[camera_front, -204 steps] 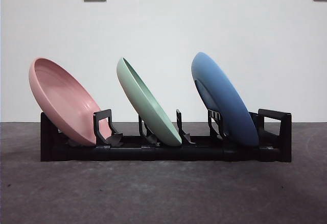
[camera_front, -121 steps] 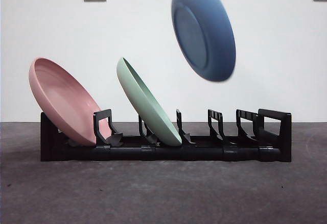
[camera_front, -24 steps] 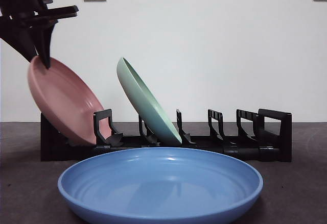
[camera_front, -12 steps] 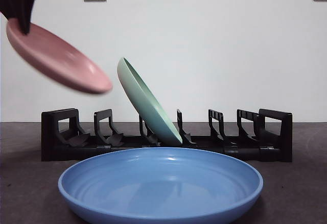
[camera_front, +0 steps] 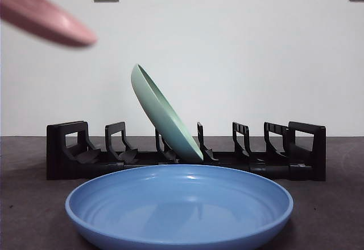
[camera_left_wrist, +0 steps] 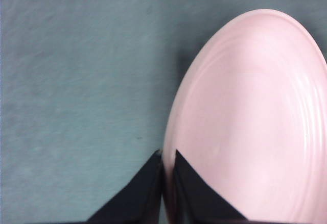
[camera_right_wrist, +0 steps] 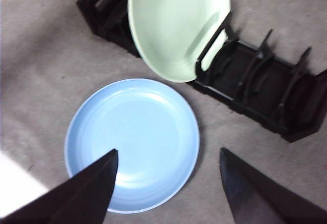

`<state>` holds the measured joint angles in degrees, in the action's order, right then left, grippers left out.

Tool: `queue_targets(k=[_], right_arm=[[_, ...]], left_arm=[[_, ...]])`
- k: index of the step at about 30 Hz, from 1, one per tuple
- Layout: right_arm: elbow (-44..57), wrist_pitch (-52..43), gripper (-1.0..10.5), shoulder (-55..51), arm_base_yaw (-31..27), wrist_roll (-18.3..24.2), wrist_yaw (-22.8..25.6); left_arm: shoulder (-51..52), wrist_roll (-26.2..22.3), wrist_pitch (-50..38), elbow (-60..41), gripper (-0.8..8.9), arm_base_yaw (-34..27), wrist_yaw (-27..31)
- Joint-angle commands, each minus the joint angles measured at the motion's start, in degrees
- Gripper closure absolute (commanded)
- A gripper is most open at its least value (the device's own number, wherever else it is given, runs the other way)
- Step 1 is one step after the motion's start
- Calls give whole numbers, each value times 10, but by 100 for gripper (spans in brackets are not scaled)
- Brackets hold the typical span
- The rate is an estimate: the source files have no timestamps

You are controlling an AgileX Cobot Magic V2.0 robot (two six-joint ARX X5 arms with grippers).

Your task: Place the plate

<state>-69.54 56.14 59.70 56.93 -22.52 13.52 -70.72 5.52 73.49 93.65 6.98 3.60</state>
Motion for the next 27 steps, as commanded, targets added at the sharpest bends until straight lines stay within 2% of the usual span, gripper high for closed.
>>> queue_targets(k=[1,6,12,15,20,27], right_arm=[[-9,-4,634,4,5,17,10],[-9,-5,634,4,5,22,22],[-9,-9,634,0,5,22,22],[-9,-9,634,-9,5,22,22],[-9,-9,634,-32,5,21,22],[-9,-9,634,-66,5,19,22]], left_arm=[[52,1,0,-17,798,0,-39],[160,26,2,-85,798,1,-94],[272,90,2,-207,798,1,-129],[310,128,-9,-292,798,2,-166],[350,197,-79,-459,798,10,-229],[348,253,-182,-581,798,50,-230]])
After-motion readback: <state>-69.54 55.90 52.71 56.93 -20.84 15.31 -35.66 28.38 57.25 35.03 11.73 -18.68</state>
